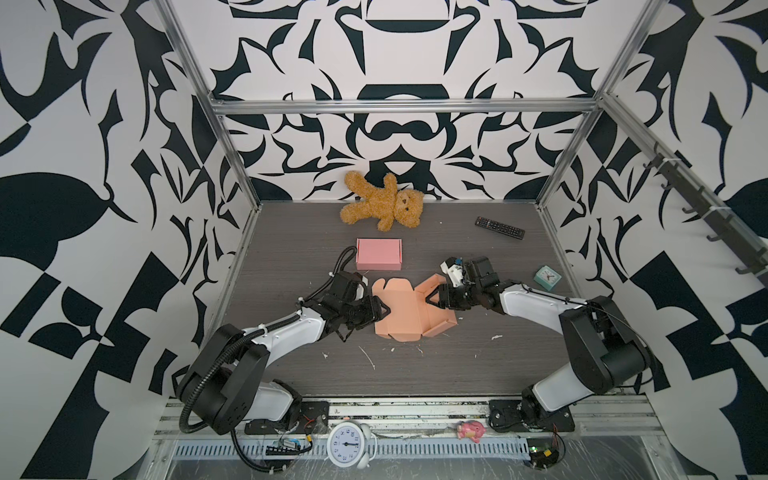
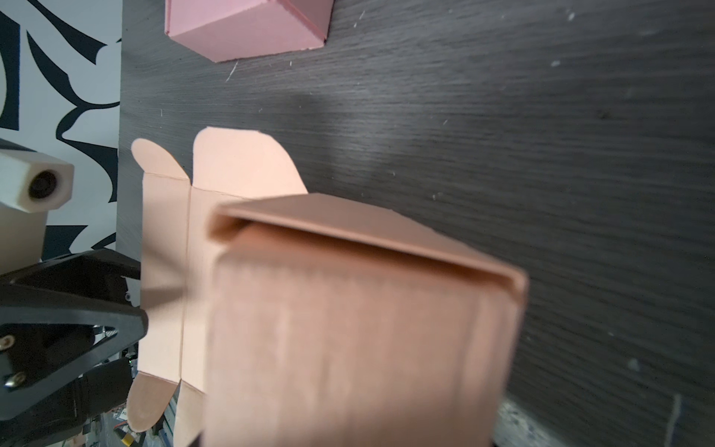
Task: Fold the paper box
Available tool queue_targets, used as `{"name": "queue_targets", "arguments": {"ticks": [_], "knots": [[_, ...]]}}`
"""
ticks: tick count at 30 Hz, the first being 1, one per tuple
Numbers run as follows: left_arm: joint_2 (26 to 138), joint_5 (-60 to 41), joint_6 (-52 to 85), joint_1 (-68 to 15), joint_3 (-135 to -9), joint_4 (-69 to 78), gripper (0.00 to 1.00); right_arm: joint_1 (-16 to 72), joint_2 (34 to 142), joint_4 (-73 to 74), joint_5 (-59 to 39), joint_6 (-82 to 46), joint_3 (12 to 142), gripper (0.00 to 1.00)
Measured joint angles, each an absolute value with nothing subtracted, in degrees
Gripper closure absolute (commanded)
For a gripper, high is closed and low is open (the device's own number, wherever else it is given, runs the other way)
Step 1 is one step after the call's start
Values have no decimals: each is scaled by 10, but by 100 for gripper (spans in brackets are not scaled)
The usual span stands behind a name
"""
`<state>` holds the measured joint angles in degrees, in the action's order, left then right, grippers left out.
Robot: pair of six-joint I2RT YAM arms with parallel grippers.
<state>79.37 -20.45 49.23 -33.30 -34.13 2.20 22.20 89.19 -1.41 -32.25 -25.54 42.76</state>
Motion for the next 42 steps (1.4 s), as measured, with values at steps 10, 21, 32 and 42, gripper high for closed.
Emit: {"name": "queue_targets", "arguments": {"ticks": [10,21,32,42], "knots": [[803,-204,496,-333,-342,37,70,222,892,-14,-324,-255,428,36],[803,-195,493,-332,-342,36,85,222,892,-17,-326,-251,428,27],[802,-191,494,-332,-345,27,92,222,853,-33,-316,-235,421,19],[774,-177,461,-332,-383,-25,95,222,776,-67,-282,-210,419,15]]}}
